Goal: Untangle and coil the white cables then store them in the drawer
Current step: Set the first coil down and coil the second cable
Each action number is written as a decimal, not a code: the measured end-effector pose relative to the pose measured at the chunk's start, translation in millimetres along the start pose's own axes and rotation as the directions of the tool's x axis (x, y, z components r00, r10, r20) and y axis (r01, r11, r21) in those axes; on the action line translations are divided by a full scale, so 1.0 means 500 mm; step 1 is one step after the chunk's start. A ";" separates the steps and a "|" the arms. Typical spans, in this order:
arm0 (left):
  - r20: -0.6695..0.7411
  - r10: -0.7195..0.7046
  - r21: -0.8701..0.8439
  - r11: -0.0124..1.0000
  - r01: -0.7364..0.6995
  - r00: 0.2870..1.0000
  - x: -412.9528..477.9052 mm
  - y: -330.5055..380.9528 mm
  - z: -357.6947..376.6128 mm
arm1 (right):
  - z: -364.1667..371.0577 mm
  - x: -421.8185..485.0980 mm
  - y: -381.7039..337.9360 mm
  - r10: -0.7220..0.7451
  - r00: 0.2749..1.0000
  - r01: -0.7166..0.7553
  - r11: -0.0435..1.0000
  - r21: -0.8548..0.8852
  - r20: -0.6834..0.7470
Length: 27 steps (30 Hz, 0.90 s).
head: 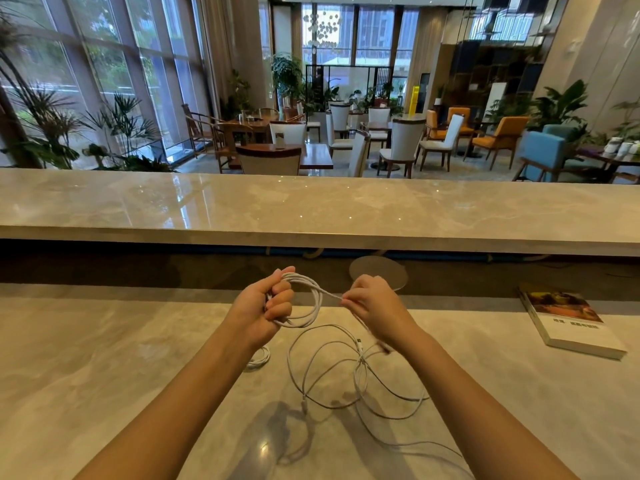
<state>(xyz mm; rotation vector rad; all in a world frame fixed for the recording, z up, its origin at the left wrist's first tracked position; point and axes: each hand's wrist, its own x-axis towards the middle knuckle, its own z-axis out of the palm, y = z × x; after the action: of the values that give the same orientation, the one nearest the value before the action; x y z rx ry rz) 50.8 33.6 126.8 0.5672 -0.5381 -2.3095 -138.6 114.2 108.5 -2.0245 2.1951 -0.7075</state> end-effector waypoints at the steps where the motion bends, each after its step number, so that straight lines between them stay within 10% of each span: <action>1: 0.008 0.007 -0.017 1.000 -0.006 1.000 0.000 -0.005 0.003 | 0.007 -0.001 -0.010 0.024 0.999 -0.024 0.999 0.033 -0.027; 7: 0.025 0.152 0.249 0.956 -0.154 0.988 0.005 -0.024 0.005 | 0.008 -0.015 -0.090 0.253 0.952 -0.288 0.566 0.773 0.170; 13: 0.138 0.531 0.795 0.444 -0.413 0.836 -0.009 -0.049 0.022 | -0.018 -0.024 -0.120 0.210 0.919 -0.365 0.129 0.922 0.334; 20: 0.263 0.675 0.911 0.062 -0.408 0.689 0.013 -0.063 0.027 | 0.008 -0.029 -0.127 0.343 0.893 -0.269 -0.114 0.956 0.292; 27: -0.010 0.403 0.846 0.491 -0.207 0.915 0.014 -0.055 0.023 | 0.004 -0.044 -0.109 0.105 0.916 -0.347 -0.277 0.896 0.387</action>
<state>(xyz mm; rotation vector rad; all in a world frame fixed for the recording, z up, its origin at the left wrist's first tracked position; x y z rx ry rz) 25.6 49.6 120.0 1.0390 -1.5394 -1.4881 -84.7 133.6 121.6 -0.5657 0.8447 -1.4503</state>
